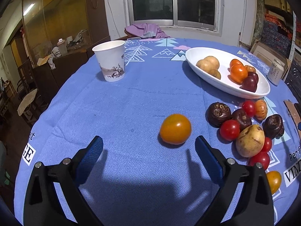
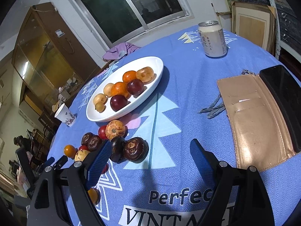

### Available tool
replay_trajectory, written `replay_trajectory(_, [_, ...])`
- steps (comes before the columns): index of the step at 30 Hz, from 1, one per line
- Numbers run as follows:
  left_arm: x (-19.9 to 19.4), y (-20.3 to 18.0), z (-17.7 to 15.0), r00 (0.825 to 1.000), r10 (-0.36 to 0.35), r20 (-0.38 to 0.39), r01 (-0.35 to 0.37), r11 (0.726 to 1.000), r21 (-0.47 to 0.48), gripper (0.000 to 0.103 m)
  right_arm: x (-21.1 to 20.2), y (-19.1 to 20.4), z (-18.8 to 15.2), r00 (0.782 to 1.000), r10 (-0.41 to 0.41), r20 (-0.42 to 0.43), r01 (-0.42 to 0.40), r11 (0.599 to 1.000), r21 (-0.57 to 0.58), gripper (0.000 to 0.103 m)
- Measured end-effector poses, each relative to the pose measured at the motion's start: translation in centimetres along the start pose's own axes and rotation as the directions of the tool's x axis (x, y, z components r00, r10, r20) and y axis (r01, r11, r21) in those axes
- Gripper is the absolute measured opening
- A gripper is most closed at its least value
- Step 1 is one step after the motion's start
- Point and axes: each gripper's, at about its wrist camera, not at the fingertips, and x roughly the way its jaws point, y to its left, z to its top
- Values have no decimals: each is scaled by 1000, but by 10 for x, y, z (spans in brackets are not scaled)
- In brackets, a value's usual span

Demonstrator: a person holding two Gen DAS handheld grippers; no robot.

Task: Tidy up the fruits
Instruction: 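Move the left tool to an orange-yellow round fruit while the right tool approaches a dark brown fruit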

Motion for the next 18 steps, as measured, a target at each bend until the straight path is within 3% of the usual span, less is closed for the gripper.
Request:
replay_trajectory(10, [23,4,12,998,-36,-50,33,998,-53,96,6,2,-2,1000,-14,-20,14,1000,-8,86])
replay_trajectory(18, [22,10,13,999,-25,-32,22,996,-84,96,4,13,-5,1000,9,-13,-10,998,-61,86])
